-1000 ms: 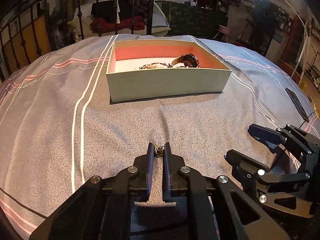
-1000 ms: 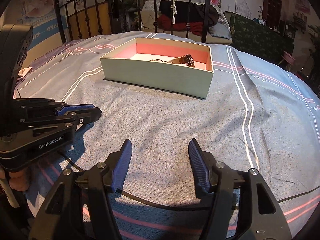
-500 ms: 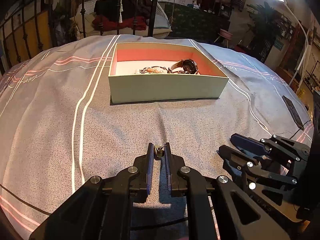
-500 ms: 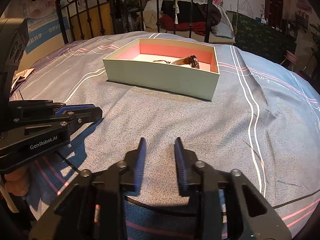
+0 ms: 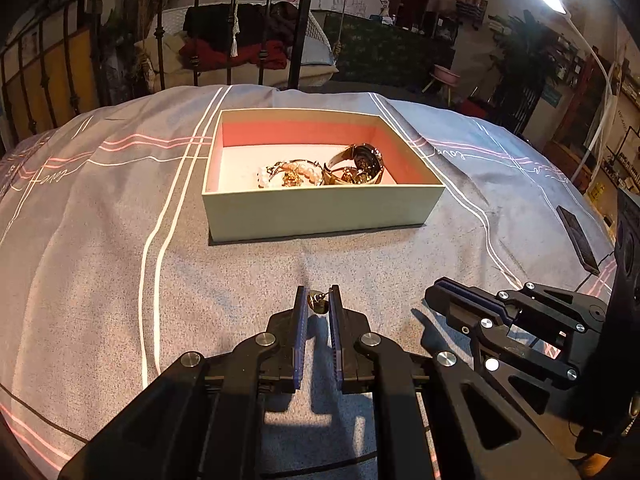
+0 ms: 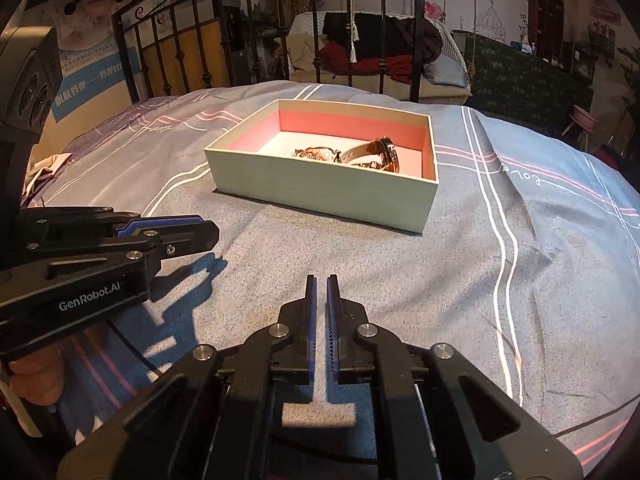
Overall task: Organize jewelry
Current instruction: 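Carry the small gold piece into the box and open the left tool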
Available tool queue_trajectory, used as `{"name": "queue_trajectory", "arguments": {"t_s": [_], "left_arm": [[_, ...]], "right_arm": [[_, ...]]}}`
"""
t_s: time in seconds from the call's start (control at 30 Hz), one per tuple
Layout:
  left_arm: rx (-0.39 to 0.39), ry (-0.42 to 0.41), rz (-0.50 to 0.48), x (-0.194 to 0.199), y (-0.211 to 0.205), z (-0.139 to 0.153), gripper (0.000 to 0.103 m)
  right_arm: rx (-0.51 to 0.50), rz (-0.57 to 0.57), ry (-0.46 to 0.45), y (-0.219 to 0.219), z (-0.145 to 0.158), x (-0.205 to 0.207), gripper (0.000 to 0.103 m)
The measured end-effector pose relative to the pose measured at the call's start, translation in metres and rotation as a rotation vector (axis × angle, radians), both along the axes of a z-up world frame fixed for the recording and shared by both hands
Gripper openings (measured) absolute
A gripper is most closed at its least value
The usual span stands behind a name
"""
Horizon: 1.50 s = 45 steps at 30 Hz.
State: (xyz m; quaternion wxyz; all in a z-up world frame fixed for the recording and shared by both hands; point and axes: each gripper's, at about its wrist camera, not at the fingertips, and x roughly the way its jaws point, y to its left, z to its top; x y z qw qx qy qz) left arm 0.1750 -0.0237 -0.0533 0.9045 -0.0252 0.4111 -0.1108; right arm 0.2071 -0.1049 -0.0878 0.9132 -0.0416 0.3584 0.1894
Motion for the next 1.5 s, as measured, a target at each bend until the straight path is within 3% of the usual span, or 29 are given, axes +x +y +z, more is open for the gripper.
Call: {"name": "queue_trajectory", "arguments": {"t_s": [0.27, 0.57, 0.87, 1.5], "left_arm": [[-0.004, -0.056, 0.028, 0.043, -0.004, 0.032, 0.010], [0.040, -0.049, 0.068, 0.091, -0.006, 0.039, 0.010], [0.052, 0.015, 0.093, 0.127, -0.003, 0.025, 0.010], [0.079, 0.080, 0.094, 0.142, -0.008, 0.001, 0.010]], "right_arm": [[0.000, 0.001, -0.069, 0.005, 0.032, 0.032, 0.006], [0.008, -0.007, -0.083, 0.011, 0.053, 0.084, 0.006], [-0.025, -0.011, -0.049, 0.018, 0.045, 0.121, 0.006], [-0.055, -0.009, 0.014, 0.019, 0.021, 0.137, 0.006]]}}
